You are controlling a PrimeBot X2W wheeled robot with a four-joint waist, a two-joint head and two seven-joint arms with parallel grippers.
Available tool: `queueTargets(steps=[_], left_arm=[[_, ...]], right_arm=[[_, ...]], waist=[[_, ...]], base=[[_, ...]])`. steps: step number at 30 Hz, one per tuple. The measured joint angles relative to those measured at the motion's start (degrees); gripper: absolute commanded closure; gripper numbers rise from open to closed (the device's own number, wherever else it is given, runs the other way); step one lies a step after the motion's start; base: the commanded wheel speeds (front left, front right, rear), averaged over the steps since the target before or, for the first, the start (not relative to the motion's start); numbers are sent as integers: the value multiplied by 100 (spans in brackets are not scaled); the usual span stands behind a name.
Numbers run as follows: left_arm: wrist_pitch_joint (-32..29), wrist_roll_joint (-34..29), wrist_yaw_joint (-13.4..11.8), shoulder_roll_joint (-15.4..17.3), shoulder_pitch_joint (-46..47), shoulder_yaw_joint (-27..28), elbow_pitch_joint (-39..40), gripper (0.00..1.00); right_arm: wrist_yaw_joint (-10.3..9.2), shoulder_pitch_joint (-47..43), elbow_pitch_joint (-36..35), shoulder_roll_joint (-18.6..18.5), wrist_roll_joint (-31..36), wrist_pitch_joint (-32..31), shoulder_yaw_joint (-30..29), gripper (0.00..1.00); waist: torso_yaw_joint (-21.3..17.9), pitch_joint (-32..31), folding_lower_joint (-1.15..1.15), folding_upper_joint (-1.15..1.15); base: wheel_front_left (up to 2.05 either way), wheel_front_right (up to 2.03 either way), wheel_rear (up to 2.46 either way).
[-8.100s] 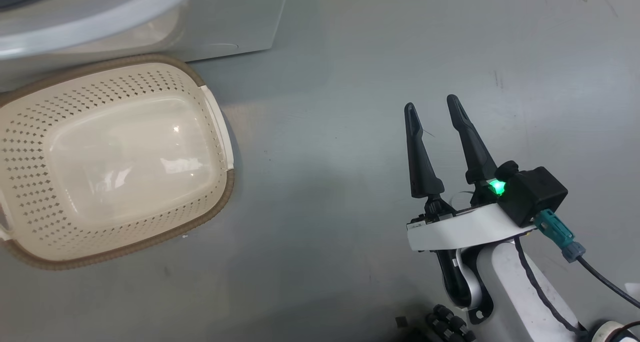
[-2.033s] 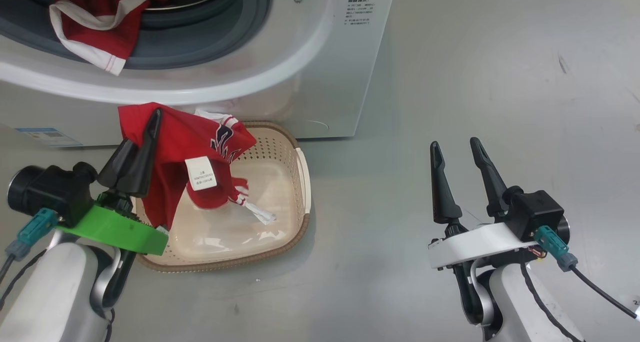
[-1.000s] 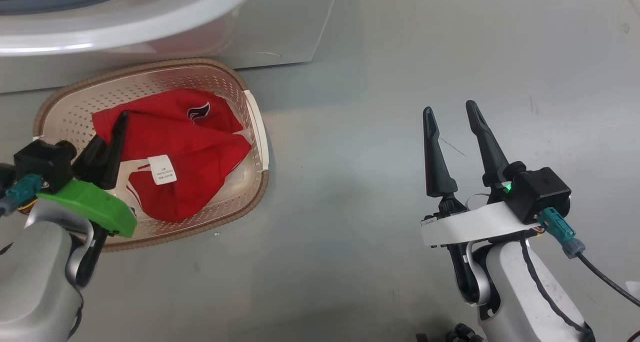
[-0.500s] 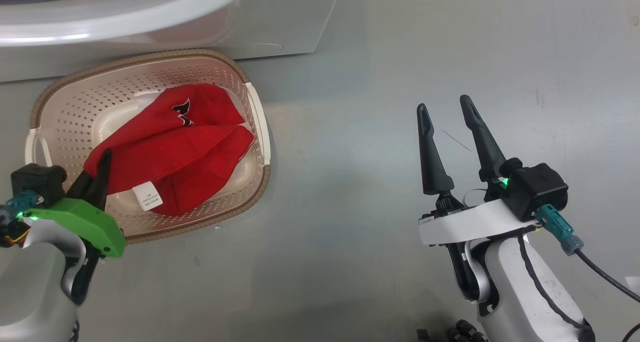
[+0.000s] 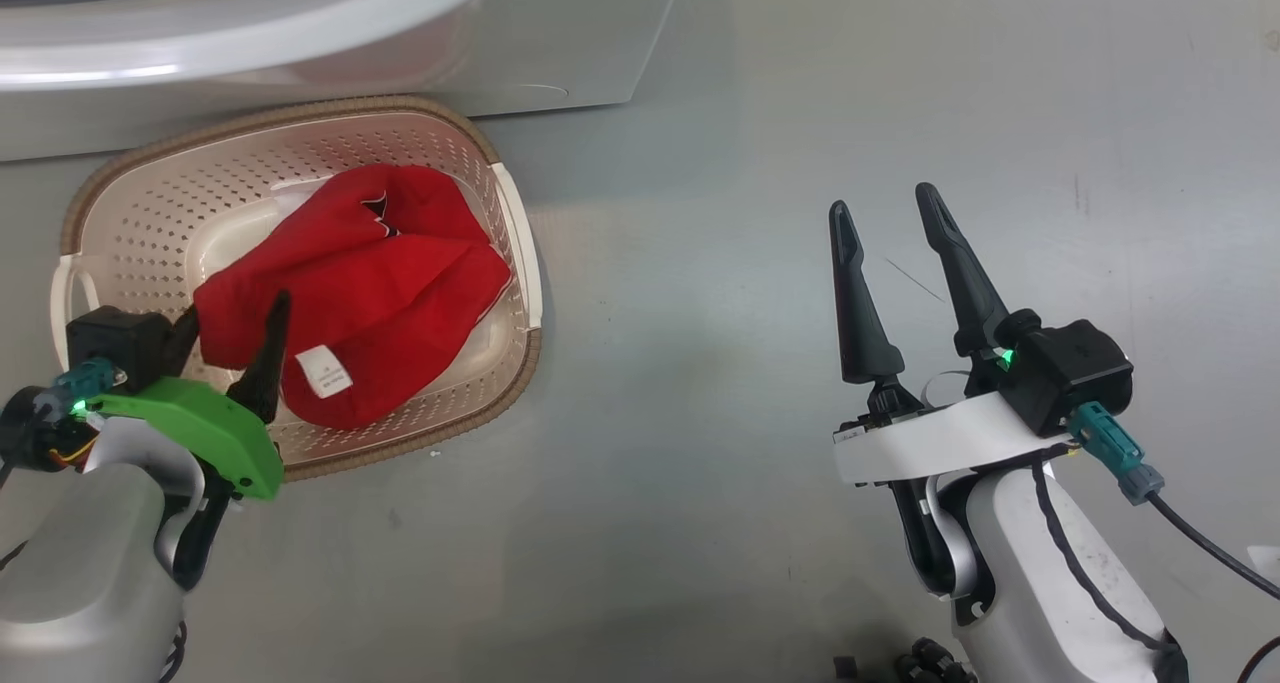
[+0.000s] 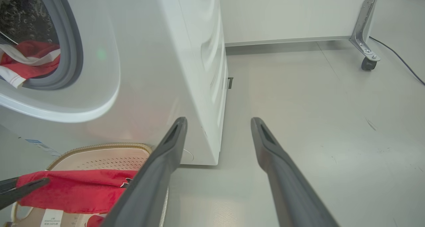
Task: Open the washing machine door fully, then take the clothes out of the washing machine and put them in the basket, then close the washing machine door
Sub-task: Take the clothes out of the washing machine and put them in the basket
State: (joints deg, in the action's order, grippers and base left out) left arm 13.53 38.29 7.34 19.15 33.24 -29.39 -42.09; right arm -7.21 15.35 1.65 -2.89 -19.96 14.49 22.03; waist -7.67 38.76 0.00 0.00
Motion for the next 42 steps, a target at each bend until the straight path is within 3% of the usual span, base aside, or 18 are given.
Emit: queueTargets(steps=[24,42], left_arm=[[74,130,0,-57,70,-734,-42,0],[91,-59,0,-211,-112,277,1380,0]], right_arm=[[0,57,386,-2,-45,0,-212,0],[89,-210,648,-16,-42,0,-501,0]], waist=[[309,-850,0,0],[876,-1828,0,0]], base=[[0,0,0],[0,0,0]])
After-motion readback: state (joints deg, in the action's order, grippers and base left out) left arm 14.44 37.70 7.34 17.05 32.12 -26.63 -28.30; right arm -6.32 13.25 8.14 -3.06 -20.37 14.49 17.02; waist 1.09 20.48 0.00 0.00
